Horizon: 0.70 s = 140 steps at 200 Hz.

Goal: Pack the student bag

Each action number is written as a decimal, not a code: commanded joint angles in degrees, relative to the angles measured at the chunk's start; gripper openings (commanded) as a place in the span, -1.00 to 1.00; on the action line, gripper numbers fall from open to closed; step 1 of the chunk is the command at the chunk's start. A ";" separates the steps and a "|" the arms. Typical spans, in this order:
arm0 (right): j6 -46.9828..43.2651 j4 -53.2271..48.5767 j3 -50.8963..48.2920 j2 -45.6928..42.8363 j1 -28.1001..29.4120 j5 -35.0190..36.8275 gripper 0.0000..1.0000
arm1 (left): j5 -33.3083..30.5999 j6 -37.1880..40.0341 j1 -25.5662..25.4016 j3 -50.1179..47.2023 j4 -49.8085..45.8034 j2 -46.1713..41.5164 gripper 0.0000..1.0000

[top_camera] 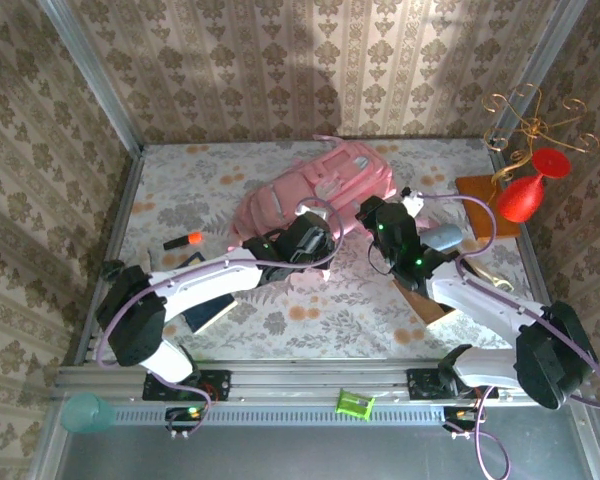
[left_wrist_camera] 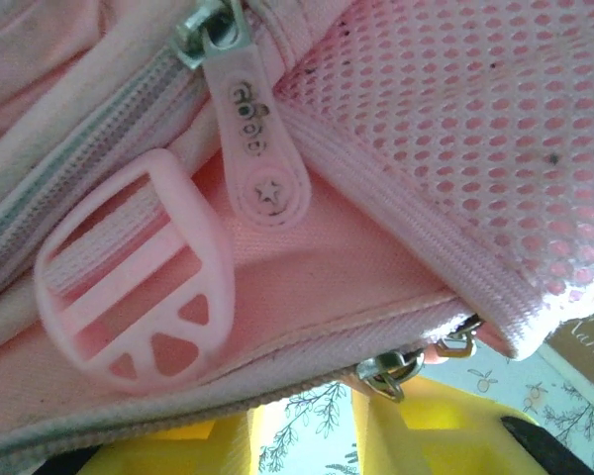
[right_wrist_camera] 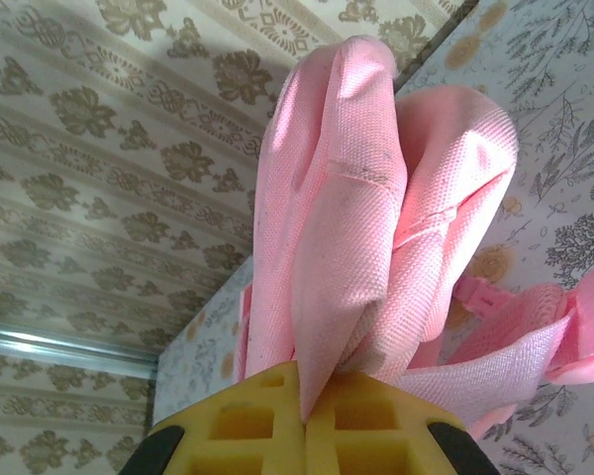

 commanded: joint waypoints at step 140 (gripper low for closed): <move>9.89 0.30 2.70 -2.47 4.28 6.63 -1.00 | -10.61 -4.62 -2.40 -4.61 5.18 -6.22 -0.43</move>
